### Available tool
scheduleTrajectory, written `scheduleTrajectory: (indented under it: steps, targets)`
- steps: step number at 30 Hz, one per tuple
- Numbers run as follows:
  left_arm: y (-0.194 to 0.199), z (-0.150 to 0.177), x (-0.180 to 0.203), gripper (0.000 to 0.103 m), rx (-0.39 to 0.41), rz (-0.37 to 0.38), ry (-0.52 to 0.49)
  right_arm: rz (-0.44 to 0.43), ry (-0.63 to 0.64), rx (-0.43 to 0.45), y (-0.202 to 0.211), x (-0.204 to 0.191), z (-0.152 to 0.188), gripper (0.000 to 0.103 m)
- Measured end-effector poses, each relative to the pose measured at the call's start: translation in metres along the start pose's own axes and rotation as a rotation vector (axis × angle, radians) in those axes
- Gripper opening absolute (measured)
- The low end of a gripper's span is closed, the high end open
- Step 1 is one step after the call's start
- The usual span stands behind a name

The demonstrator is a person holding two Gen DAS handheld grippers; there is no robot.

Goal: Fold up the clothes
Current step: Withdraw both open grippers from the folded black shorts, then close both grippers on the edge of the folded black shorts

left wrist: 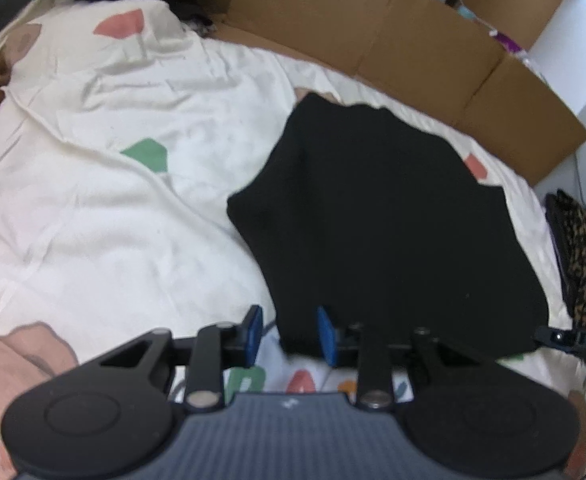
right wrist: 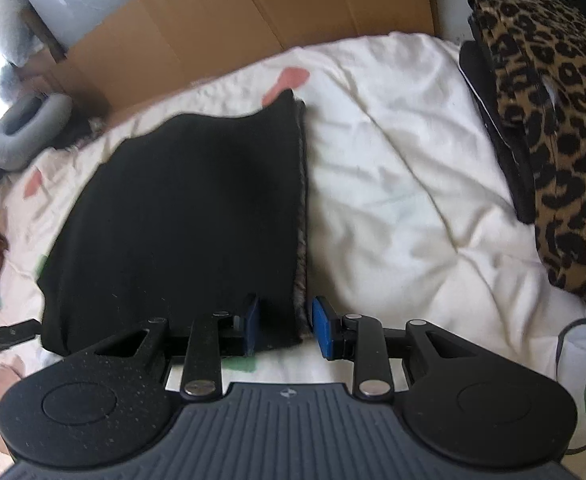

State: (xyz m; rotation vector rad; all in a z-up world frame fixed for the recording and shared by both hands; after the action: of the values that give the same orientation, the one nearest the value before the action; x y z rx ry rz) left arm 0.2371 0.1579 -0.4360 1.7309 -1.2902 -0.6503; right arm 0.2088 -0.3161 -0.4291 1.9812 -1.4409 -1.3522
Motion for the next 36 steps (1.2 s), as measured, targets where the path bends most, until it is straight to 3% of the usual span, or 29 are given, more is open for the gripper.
scheduleTrajectory:
  steps: [3,10,19,30,32,34,36]
  targets:
    - [-0.005,0.006,-0.001,0.032,-0.011,-0.008,-0.021,0.037,-0.016,-0.022,-0.007,0.007,0.004,0.033]
    - [0.0,0.007,-0.005,0.032,0.005,0.008,-0.008,0.025,-0.118,-0.007,0.003,0.014,0.0,0.033]
    - [-0.007,0.009,-0.002,0.031,-0.009,0.051,0.014,-0.201,-0.354,-0.014,0.001,0.018,0.017,0.042]
    - [-0.016,0.009,0.001,0.028,-0.024,0.079,0.025,-0.306,-0.598,0.06,-0.02,0.042,0.022,0.041]
    - [-0.016,0.008,-0.001,0.016,-0.022,0.074,0.029,-0.311,-0.624,0.071,-0.02,0.044,0.024,0.036]
    - [-0.014,0.008,-0.002,0.011,-0.016,0.07,0.025,-0.298,-0.625,0.069,-0.019,0.045,0.026,0.017]
    - [-0.012,0.007,-0.003,0.008,-0.005,0.063,0.007,-0.299,-0.625,0.074,-0.017,0.045,0.027,0.006]
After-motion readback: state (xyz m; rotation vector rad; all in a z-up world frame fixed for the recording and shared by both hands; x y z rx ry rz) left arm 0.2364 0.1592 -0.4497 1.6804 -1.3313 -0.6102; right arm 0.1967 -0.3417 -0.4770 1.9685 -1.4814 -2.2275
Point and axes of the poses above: each gripper's, at about its wrist camera, not at the fingertips, and y roughly against the way its jaws point, x to its right, z to its underside, the point moved 4 cm from there along -y, roughly the way its jaws point, and after that the axes turned 13 degrees about -z, right-handed, at the moved point
